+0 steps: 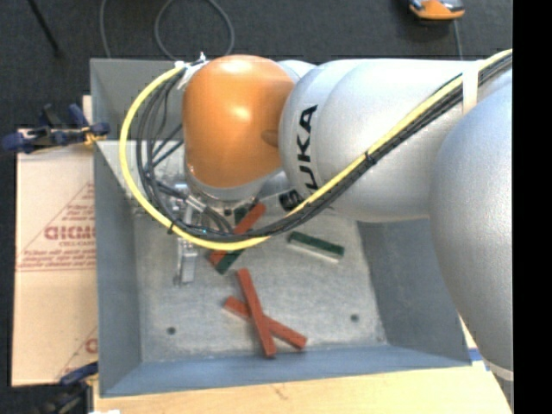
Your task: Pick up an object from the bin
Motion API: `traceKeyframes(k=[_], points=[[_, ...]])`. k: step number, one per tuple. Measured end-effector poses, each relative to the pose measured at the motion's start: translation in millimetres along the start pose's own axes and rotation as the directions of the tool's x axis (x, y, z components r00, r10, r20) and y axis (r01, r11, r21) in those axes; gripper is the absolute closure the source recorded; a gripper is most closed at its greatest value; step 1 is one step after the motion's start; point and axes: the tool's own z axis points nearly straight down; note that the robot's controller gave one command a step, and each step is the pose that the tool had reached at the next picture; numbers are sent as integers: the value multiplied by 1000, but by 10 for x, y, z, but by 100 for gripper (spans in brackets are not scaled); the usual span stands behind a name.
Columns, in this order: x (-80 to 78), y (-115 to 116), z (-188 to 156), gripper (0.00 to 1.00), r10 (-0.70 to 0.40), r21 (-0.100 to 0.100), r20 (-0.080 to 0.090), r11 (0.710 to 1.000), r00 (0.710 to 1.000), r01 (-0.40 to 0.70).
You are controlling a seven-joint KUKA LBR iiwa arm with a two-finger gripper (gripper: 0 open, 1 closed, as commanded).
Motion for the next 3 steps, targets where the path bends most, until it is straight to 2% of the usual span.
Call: traceKeyframes(k=[1,2,3], points=[[-93,-35,1649,0,196,1,1,981,981,-196],[-67,-959,1237,0,278,1,8,961,961,-278],[-750,-1397,1607,0,239,-1,15,971,971,-239]])
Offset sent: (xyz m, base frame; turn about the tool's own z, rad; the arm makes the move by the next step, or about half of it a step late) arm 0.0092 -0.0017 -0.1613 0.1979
